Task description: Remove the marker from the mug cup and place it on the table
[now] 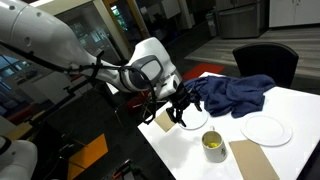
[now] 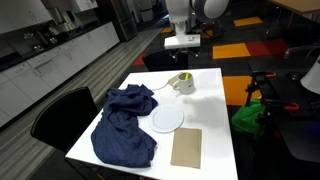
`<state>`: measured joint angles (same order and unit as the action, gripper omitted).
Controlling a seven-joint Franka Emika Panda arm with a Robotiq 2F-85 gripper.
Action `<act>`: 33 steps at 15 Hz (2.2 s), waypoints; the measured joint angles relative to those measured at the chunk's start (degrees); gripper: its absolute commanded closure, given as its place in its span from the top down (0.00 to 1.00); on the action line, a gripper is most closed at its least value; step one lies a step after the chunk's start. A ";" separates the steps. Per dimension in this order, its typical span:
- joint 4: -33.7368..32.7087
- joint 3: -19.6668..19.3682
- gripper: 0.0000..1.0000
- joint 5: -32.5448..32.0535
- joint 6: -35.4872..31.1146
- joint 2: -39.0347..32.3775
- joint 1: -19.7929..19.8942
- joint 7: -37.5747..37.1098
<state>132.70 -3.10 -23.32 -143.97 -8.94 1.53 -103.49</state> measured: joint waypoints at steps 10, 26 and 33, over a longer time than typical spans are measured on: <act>-2.91 -1.93 0.60 0.10 0.57 -4.96 -2.15 -10.08; -3.93 -3.54 0.54 0.08 0.49 -8.66 -3.68 -10.38; -3.94 -4.30 0.52 0.36 0.39 -9.75 -3.67 -10.38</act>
<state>128.76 -7.40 -22.97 -143.58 -18.68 -2.14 -113.87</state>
